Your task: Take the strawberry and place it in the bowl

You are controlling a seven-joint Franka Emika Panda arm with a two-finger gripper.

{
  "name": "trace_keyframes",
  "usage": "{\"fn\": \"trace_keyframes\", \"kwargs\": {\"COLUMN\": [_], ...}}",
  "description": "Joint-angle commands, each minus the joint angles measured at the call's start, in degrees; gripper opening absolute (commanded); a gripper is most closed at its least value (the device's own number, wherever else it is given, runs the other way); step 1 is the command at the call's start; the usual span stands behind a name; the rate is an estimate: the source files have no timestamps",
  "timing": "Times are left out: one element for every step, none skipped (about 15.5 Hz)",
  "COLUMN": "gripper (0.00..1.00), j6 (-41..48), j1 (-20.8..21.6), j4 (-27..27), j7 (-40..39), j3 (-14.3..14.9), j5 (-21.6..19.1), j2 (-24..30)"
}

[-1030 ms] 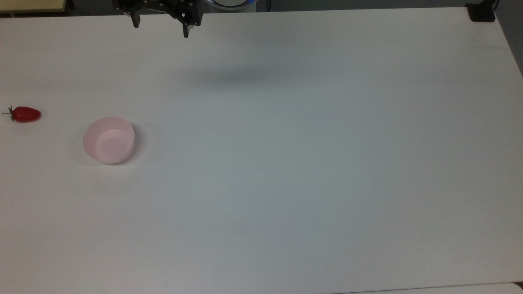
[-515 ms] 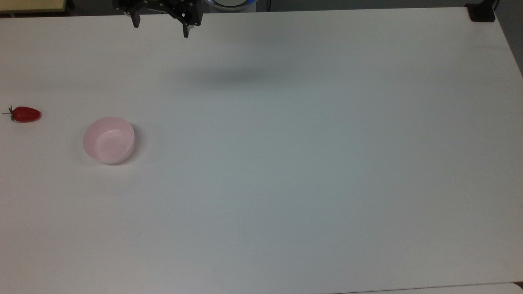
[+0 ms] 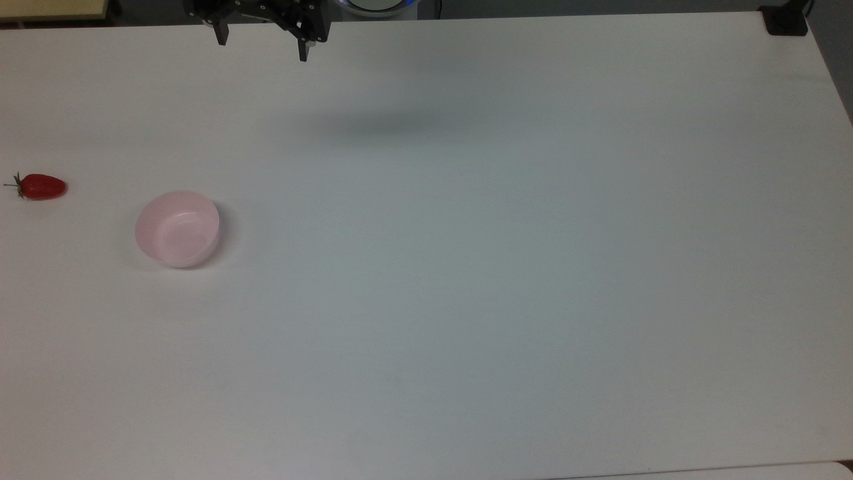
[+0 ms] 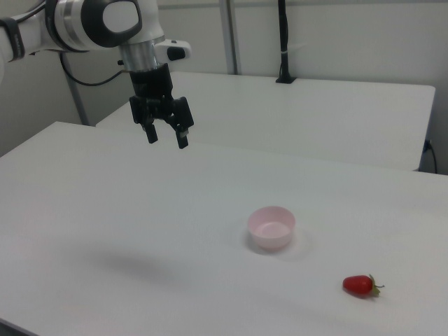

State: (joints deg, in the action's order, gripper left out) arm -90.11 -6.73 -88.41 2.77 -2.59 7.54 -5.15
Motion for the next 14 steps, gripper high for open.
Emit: {"fn": "trace_keyframes", "kwargs": {"gripper": [1.0, 1.0, 1.0, 1.0, 1.0, 1.0, 1.0, 1.0, 1.0, 1.0, 1.0, 1.0, 1.0, 1.0], "j6": [1.86, 1.86, 1.78, 1.43, 1.08, 0.99, 0.98, 1.07, 1.33, 1.34, 1.16, 0.99, 0.98, 0.9], "j1": [0.05, 0.05, 0.05, -0.04, -0.12, -0.3, -0.91, -1.87, -2.67, -3.2, -4.07, -5.21, -6.27, -7.5], "j4": [-0.36, -0.45, -0.45, -0.36, -0.27, -0.27, -0.27, -0.18, -0.18, -0.18, -0.18, -0.18, -0.18, -0.18], "j7": [-0.58, -0.57, -1.01, -1.1, -1.1, -1.19, -1.36, -2.5, -3.81, -4.7, -4.97, -5.14, -6.01, -7.33], "j3": [-0.05, -0.05, -0.05, -0.05, 0.04, 0.13, 0.21, 0.21, 0.21, 0.21, 0.21, 0.3, 0.3, 0.3], "j5": [-1.12, -1.12, -1.12, -1.12, -1.03, -0.94, -0.94, -1.03, -1.03, -0.94, -1.03, -0.94, -0.94, -0.94], "j2": [1.37, 1.37, 1.37, 1.2, 1.02, 1.02, 1.11, 1.28, 1.29, 1.29, 1.29, 1.2, 0.94, 0.85]}}
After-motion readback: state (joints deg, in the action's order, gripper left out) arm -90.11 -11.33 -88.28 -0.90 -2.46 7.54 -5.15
